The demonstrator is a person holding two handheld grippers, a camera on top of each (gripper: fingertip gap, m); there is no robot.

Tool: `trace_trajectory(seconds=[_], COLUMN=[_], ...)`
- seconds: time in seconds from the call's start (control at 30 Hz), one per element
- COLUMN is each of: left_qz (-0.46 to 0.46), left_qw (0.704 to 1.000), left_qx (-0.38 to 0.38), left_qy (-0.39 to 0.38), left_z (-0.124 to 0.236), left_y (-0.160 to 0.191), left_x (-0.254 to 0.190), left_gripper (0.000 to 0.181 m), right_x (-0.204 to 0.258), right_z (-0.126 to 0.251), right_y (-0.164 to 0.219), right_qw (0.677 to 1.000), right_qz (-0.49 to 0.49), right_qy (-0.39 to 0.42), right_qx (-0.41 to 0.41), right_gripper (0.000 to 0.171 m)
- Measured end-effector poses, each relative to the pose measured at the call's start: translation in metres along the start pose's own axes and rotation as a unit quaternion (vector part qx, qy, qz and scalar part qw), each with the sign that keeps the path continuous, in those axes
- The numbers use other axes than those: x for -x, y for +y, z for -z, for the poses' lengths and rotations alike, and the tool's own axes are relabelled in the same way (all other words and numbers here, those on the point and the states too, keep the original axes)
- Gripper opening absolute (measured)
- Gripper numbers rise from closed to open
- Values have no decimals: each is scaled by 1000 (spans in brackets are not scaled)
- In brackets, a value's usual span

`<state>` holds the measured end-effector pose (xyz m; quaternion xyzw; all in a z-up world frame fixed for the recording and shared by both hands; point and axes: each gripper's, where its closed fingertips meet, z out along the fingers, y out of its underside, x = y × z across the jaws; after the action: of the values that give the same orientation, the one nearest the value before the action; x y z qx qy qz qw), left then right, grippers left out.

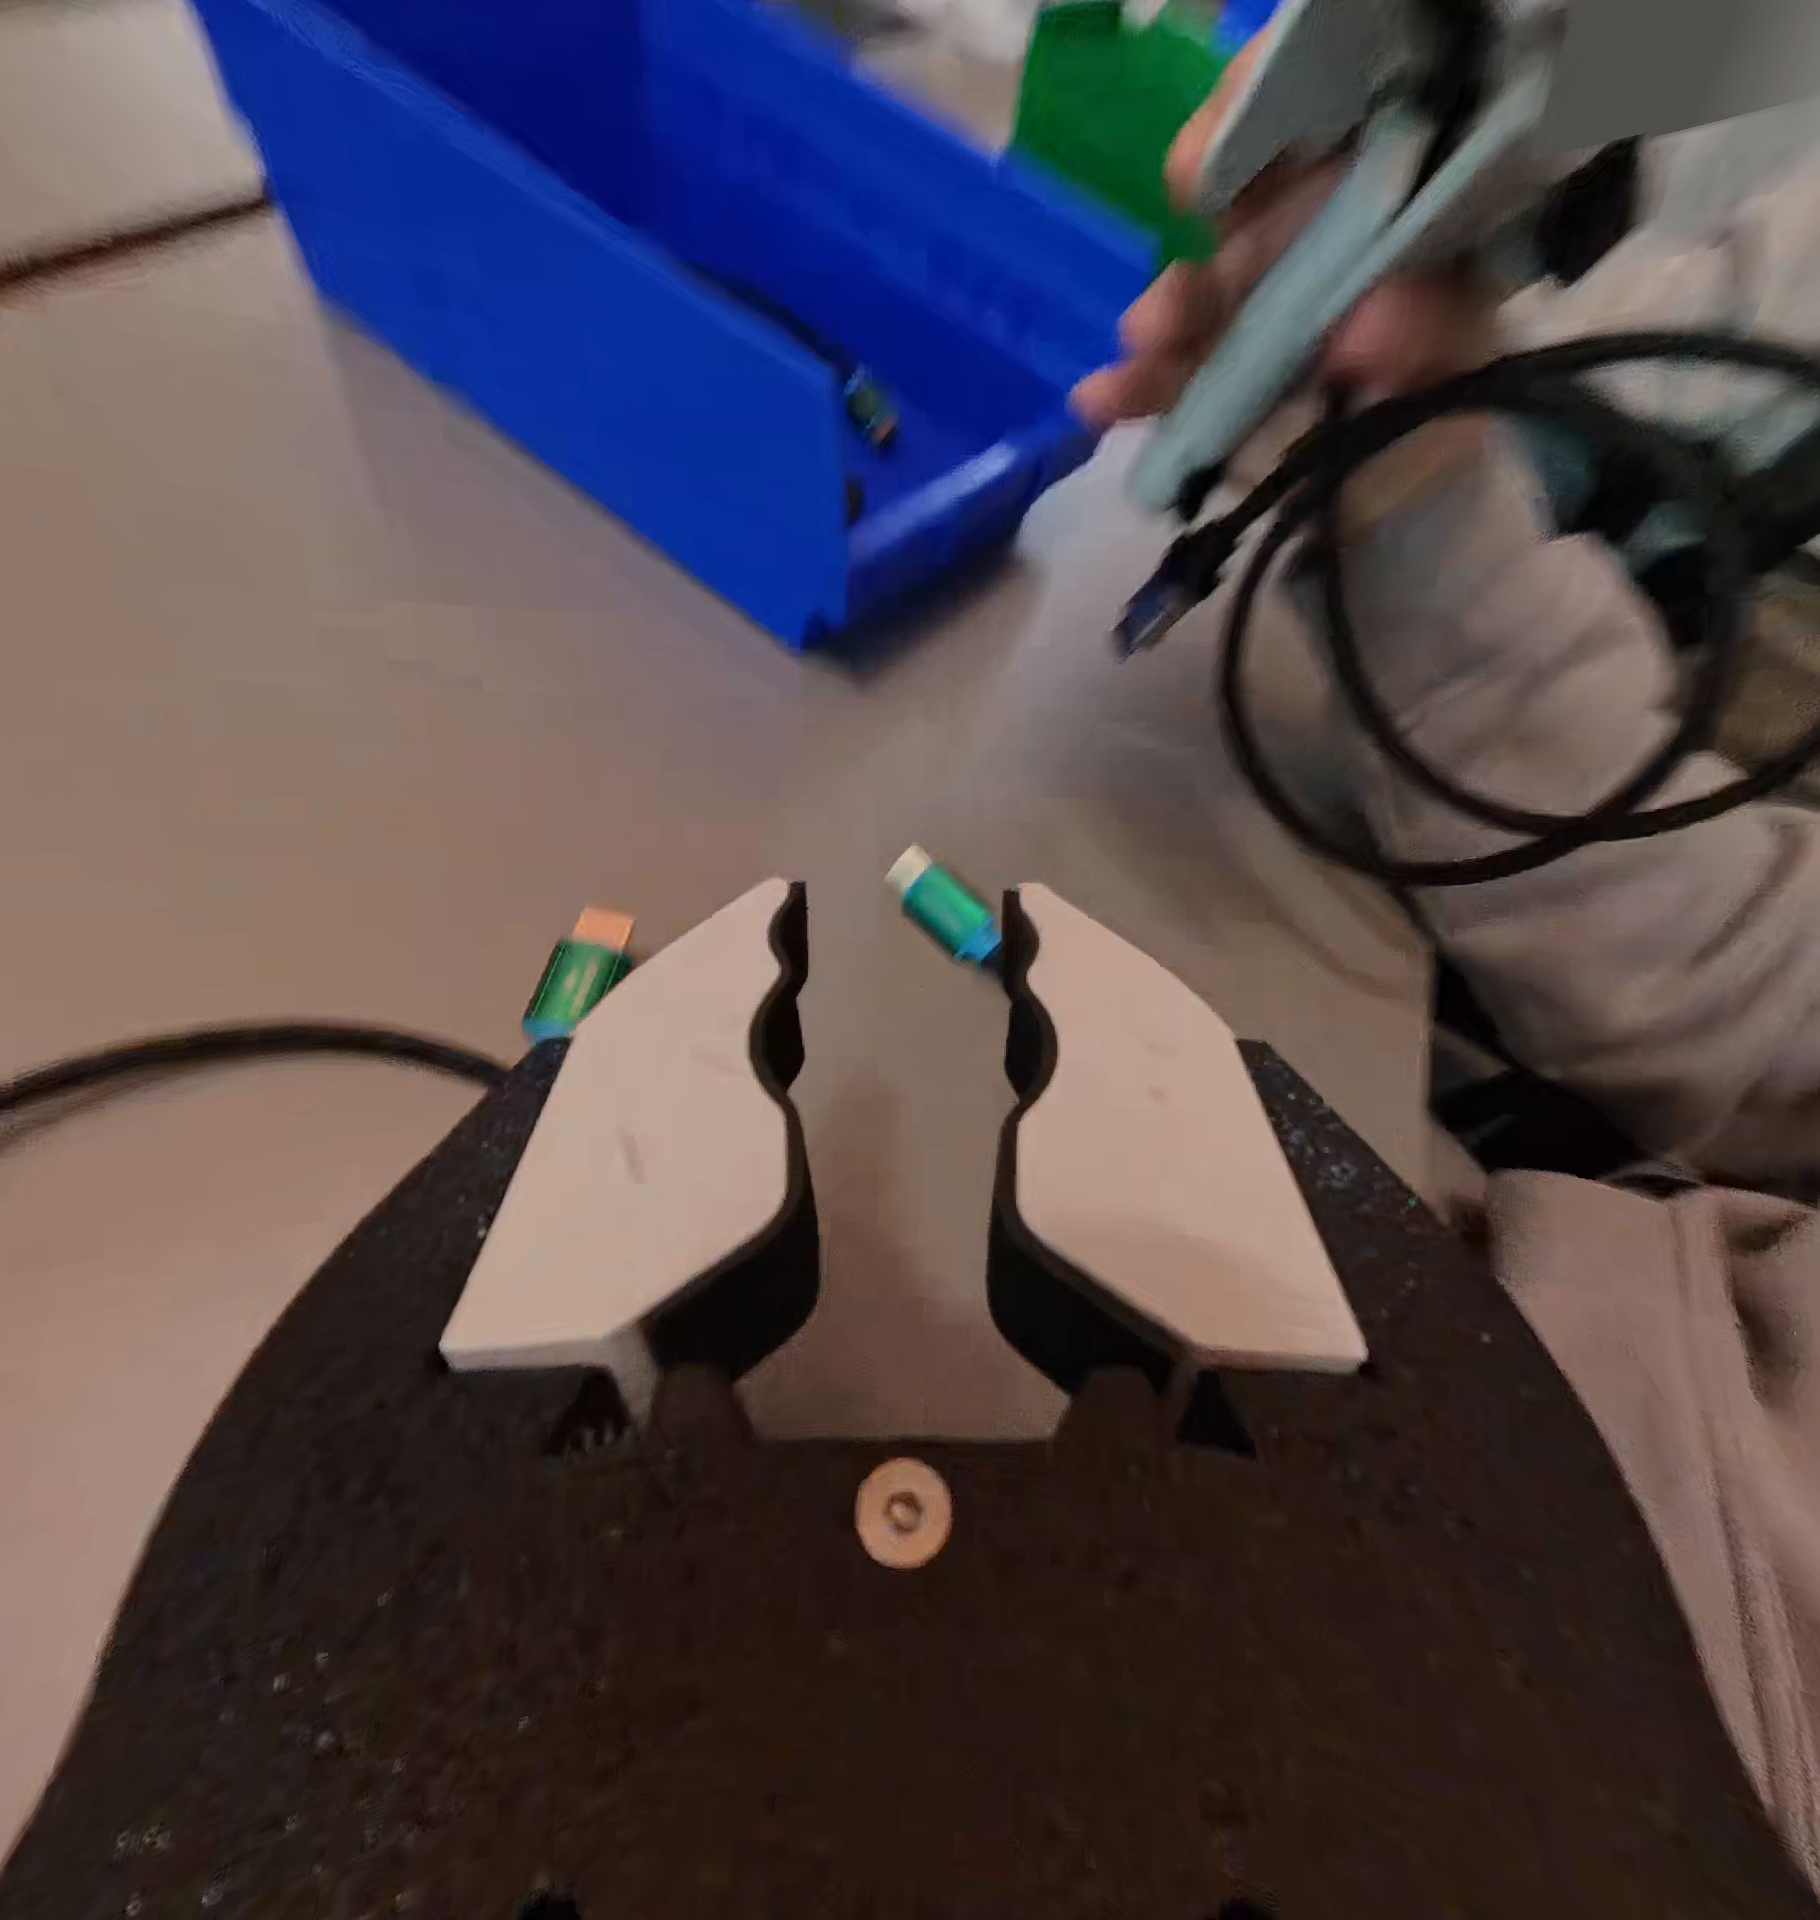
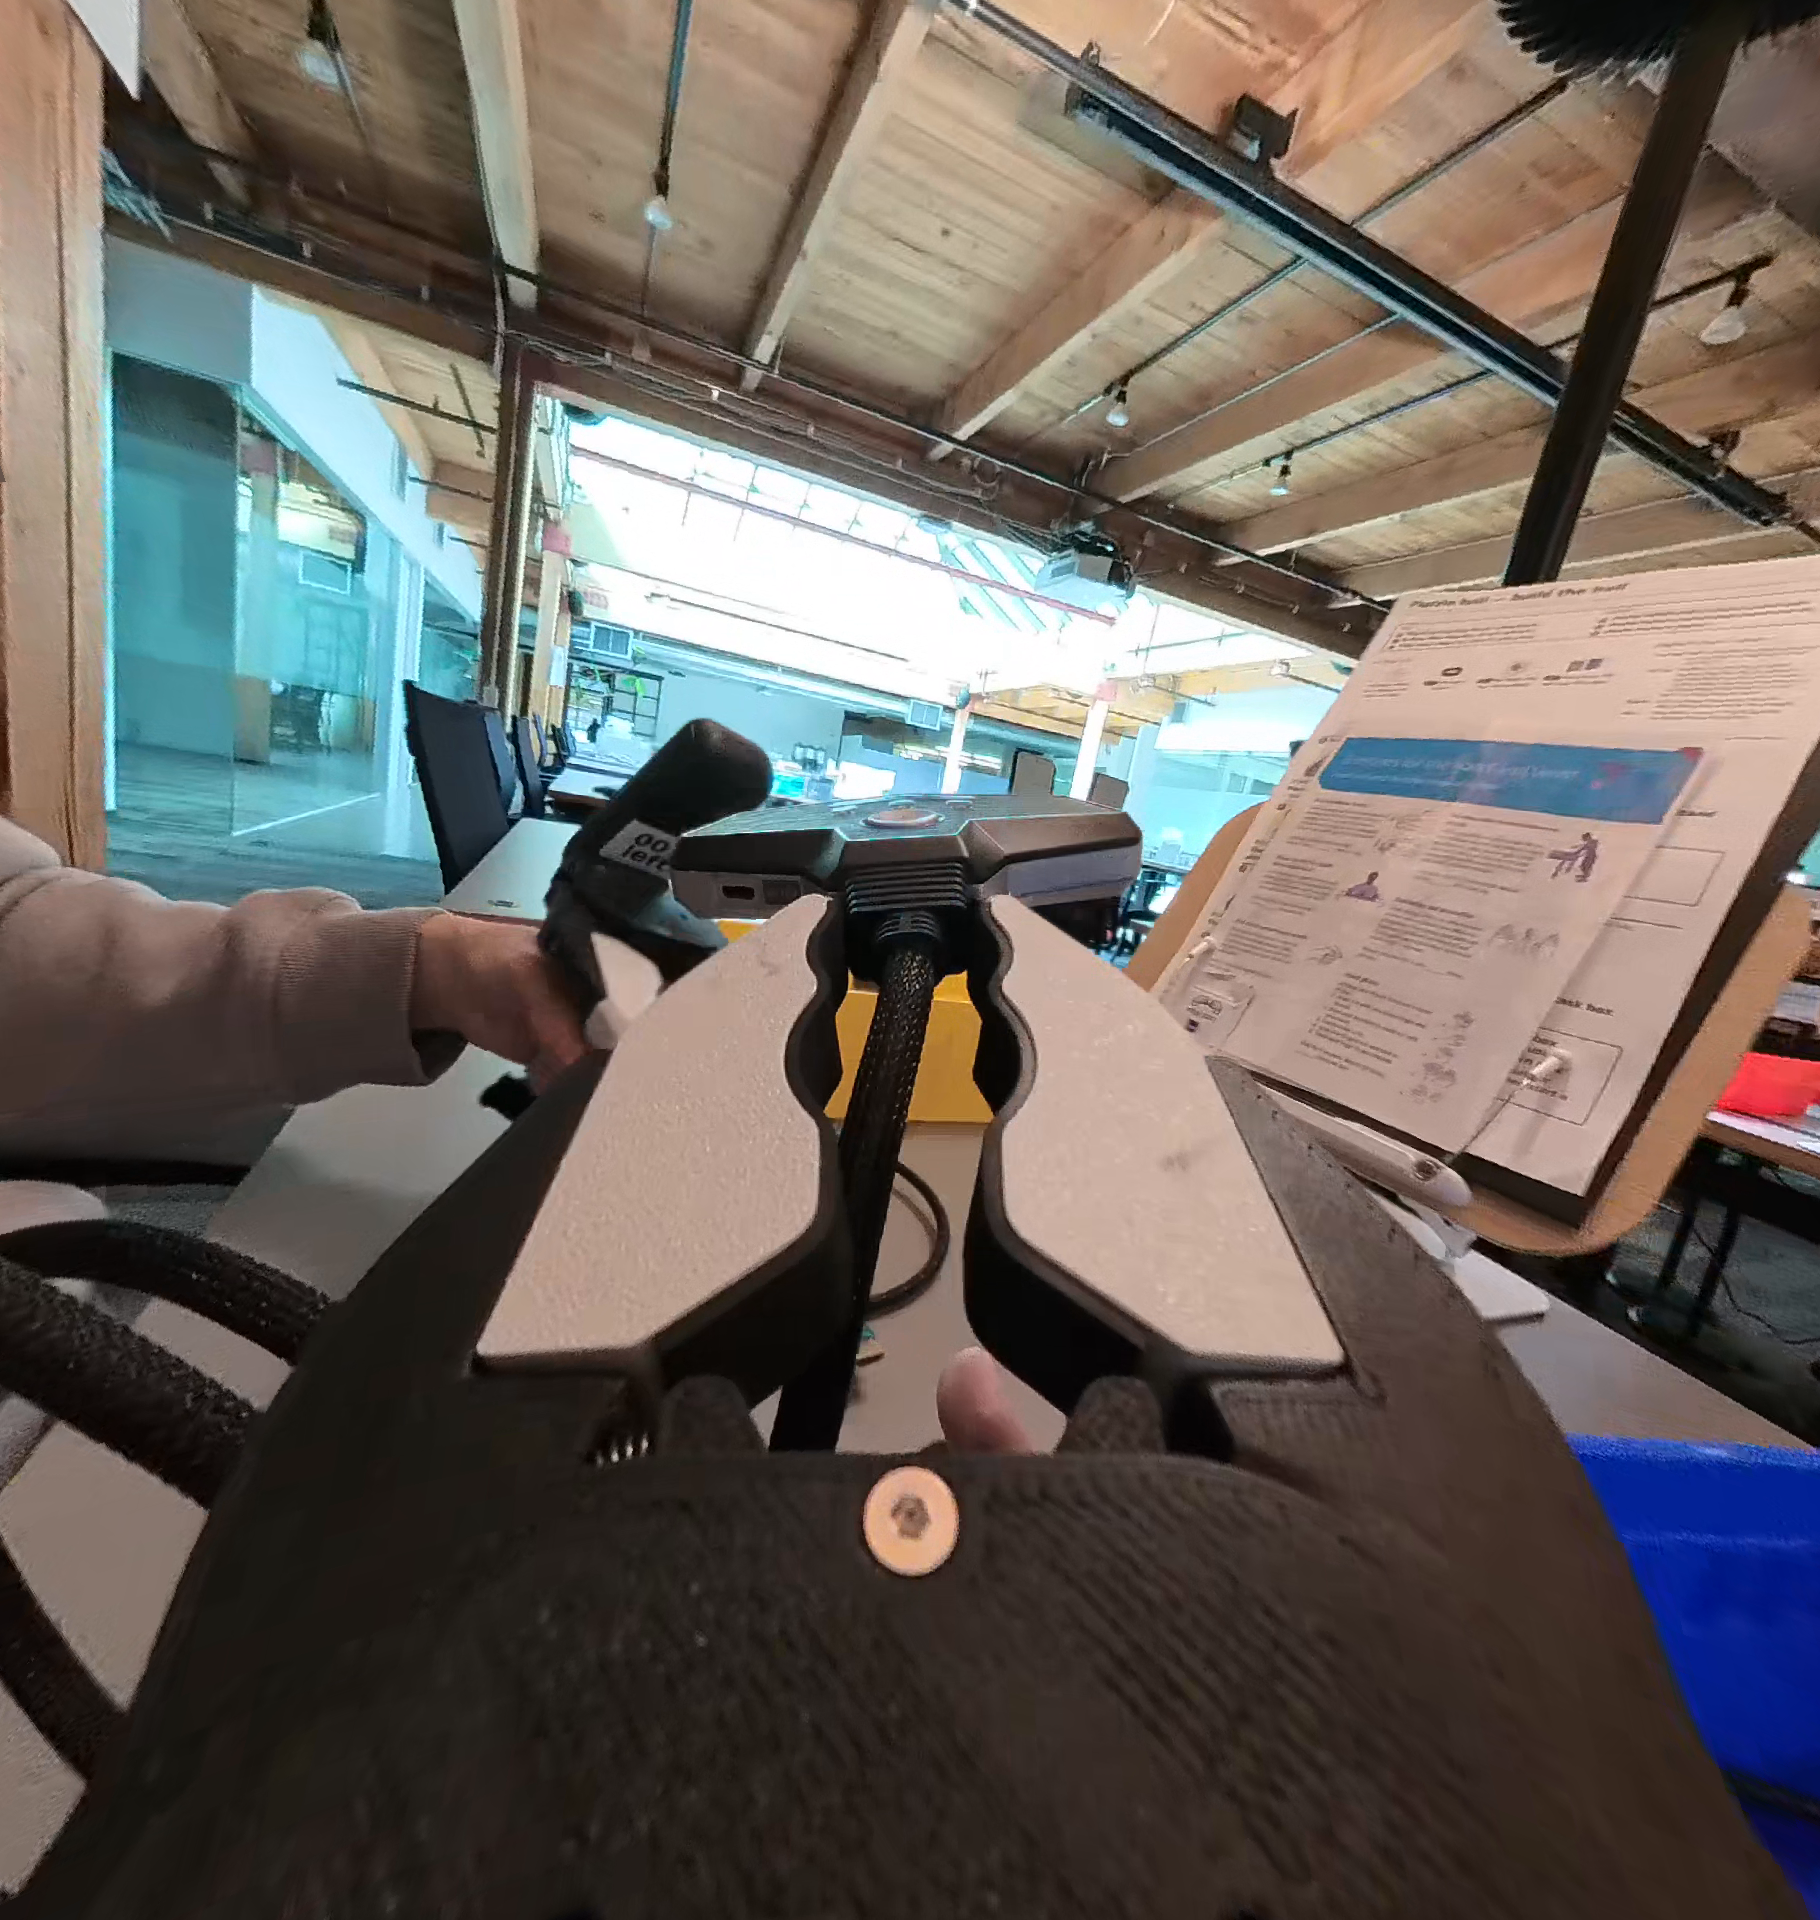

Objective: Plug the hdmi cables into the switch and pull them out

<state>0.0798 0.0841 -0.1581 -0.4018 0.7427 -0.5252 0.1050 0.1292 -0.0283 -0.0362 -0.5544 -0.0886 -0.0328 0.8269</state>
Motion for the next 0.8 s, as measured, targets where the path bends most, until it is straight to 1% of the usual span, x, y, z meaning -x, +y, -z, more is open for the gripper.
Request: trace_trajectory(seconds=[0.07,0.13,0.2,0.27,0.4,0.5,0.63,0.73,0.8], left_qz=[1,-43,-86,-126,-150,-150,-146,-153,-151], left_qw=[997,992,978,966,969,968,971,969,971], left_qx=[47,77,142,178,171,172,156,163,151], left_qy=[-54,-89,-127,-137,-99,-102,-107,-104,-104], left_z=[-10,-16,-18,-21,-34,-39,-40,-40,-38], left_y=[14,22,37,47,54,60,58,64,61], left_x=[15,31,56,71,79,88,92,93,92], left_gripper=[38,38,38,39,39,38,21,20,20], right_x=[-2,-2,0,3,2,2,2,2,2], right_z=[2,2,-1,-3,-7,-8,-9,-8,-8], right_y=[4,7,10,13,21,27,27,28,29], right_qw=[1000,1000,1000,1000,1000,999,999,999,999], right_qz=[0,1,-4,-6,-18,-19,-19,-23,-21], right_qy=[4,3,-3,-11,-14,-16,-18,-20,-19], right_qx=[8,12,13,17,21,33,34,33,36], right_gripper=[23,23,22,22,22,23,22,22,22])
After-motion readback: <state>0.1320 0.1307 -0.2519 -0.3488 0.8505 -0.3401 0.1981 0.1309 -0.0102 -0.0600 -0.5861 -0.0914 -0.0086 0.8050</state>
